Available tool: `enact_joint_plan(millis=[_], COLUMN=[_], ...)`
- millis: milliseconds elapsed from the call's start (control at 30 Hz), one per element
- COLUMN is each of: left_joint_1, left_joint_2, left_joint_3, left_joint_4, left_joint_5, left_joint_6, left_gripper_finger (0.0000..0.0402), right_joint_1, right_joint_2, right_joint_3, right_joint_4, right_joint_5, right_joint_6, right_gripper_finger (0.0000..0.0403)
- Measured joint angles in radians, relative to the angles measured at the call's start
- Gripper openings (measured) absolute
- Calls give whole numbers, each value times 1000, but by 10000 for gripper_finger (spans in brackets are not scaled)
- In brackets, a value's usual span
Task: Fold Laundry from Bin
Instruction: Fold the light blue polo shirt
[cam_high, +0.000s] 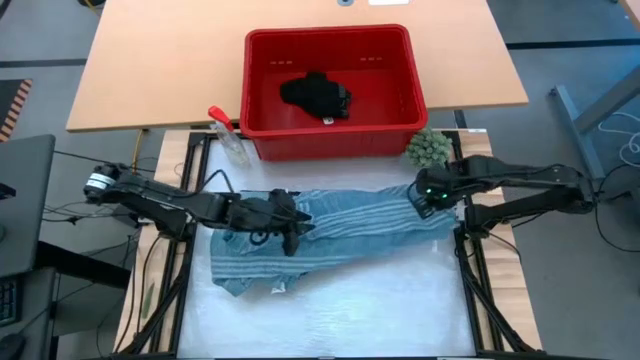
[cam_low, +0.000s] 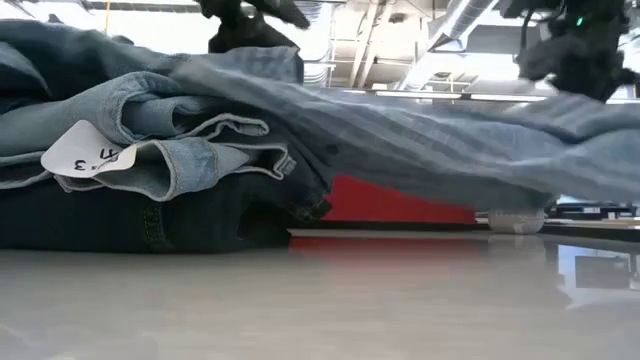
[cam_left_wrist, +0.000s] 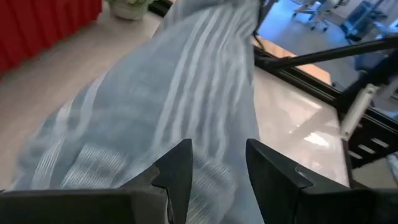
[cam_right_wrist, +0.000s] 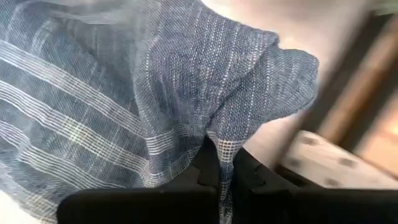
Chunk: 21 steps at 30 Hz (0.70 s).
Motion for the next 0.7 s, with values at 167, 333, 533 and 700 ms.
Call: enact_joint_plan(millis=[167, 333, 533, 700], left_joint_1=[21, 42, 46, 21], left_joint_2=[30, 29, 29, 29], left_joint_3=[0, 1, 1, 1], left_joint_4=[-11, -147, -328, -376], left_joint_5=[-1, -49, -39, 42], left_joint_6=[-14, -47, -117, -130], left_gripper_finger=[137, 137, 137, 137], right_joint_1=[-5, -10, 30, 92], right_joint_2=[-5, -6, 56, 149], right_joint_3=[107, 138, 180, 291], right_joint_4=[-132, -132, -30, 157], right_joint_5=[43, 40, -22, -39], right_joint_6=[-10, 14, 28, 26], right_gripper_finger=[28, 28, 28, 28])
